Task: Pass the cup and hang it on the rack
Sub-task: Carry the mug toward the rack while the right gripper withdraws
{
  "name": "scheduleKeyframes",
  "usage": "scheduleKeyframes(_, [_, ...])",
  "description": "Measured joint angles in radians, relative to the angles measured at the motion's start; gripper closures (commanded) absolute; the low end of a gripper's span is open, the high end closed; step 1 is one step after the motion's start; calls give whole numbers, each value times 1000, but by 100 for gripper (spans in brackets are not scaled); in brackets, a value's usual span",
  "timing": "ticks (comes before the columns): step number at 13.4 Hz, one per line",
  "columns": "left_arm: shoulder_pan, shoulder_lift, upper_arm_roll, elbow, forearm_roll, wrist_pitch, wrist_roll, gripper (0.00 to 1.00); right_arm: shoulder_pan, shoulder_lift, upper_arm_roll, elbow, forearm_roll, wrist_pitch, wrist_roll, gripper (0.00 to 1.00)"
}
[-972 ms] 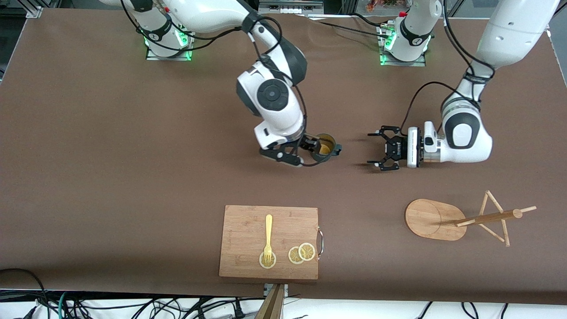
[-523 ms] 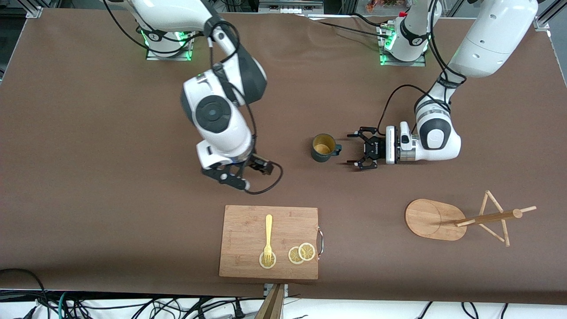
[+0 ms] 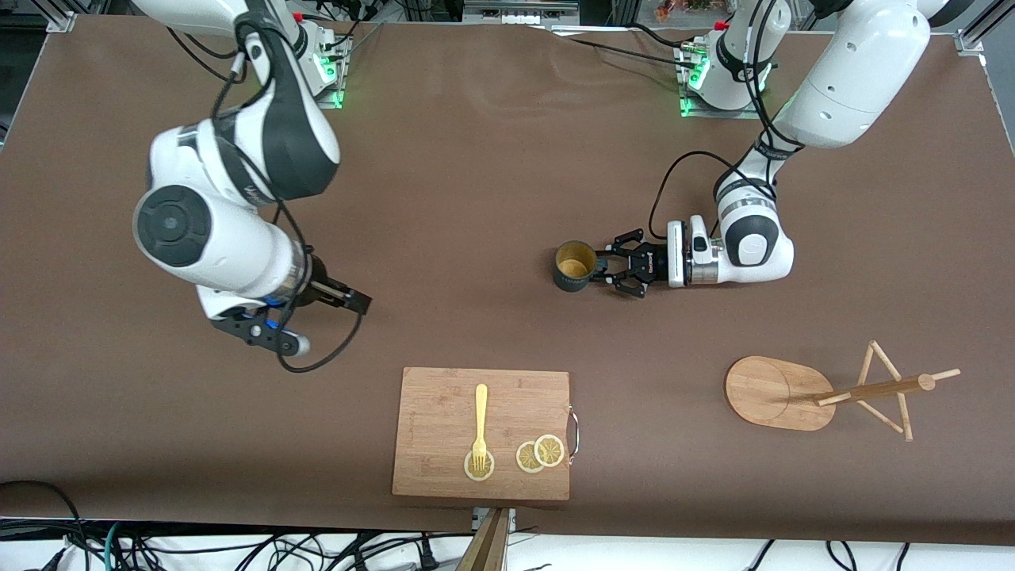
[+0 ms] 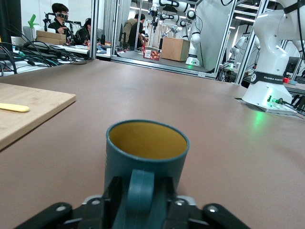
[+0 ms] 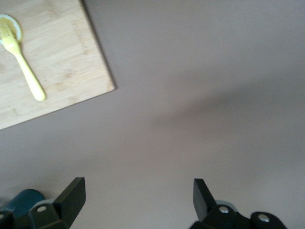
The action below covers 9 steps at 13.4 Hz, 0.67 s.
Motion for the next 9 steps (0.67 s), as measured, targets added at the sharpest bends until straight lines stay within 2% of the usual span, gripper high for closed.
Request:
scheduleKeyframes(5, [6,15,2,0,-4,-31,4,100,0,-63,-111,-12,-2,-133,-118,0])
scheduleKeyframes(9, [74,3,8,2,1,-190,-131,100,0,-105,-177,-31,-2,-191,-206,0])
